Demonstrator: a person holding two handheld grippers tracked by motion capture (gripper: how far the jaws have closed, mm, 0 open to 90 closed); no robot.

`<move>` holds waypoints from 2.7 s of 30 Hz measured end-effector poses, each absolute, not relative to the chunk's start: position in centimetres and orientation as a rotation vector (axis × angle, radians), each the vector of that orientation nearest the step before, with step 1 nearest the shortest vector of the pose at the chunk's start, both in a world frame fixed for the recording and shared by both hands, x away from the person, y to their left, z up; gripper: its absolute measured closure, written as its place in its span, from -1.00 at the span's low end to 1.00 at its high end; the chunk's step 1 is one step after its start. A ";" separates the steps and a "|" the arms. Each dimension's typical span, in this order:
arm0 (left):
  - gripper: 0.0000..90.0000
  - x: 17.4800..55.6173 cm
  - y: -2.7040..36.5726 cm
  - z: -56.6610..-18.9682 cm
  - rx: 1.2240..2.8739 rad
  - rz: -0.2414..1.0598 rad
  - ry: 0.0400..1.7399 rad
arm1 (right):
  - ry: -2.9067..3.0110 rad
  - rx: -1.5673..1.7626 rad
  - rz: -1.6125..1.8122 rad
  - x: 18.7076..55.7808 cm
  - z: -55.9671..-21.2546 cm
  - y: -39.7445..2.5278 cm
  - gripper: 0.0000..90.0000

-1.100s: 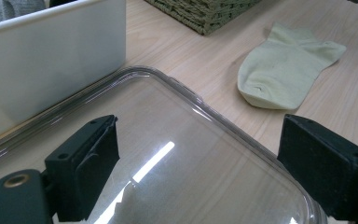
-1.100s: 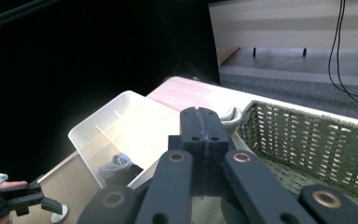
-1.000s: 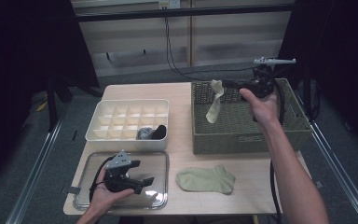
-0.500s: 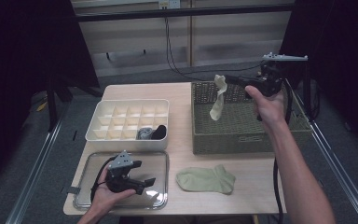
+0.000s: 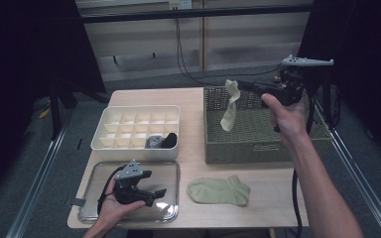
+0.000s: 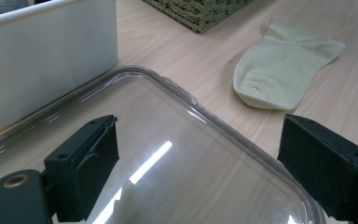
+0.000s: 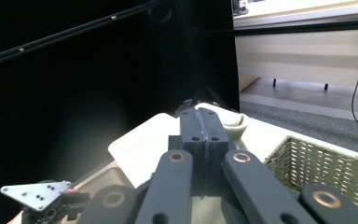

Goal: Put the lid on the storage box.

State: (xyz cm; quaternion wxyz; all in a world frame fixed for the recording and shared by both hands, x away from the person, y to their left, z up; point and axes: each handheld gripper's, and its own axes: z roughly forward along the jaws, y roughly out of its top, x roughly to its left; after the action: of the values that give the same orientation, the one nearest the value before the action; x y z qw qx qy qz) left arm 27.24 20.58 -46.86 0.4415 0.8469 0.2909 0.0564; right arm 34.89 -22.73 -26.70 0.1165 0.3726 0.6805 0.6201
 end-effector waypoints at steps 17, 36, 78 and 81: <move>-0.74 27.3 20.2 -46.8 2.095 0.150 0.728 | 2.029 0.984 1.861 31.8 -24.5 -20.7 1.00; -0.64 27.0 19.6 -46.3 2.065 0.193 0.712 | 2.176 0.915 1.866 28.5 -27.5 -16.5 1.00; 0.29 28.5 12.5 -46.6 2.138 0.027 0.599 | 2.231 1.253 1.817 24.0 -42.5 -17.4 1.00; 0.28 28.8 11.7 -46.8 2.140 0.010 0.597 | 2.214 1.309 1.803 23.9 -43.6 -18.5 1.00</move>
State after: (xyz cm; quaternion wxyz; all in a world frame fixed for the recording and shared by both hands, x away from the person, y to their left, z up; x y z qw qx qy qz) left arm 28.83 11.73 -46.83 0.4440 0.8630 0.2409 0.0039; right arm 23.87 -18.47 -43.59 0.0003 0.4169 0.7049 0.5739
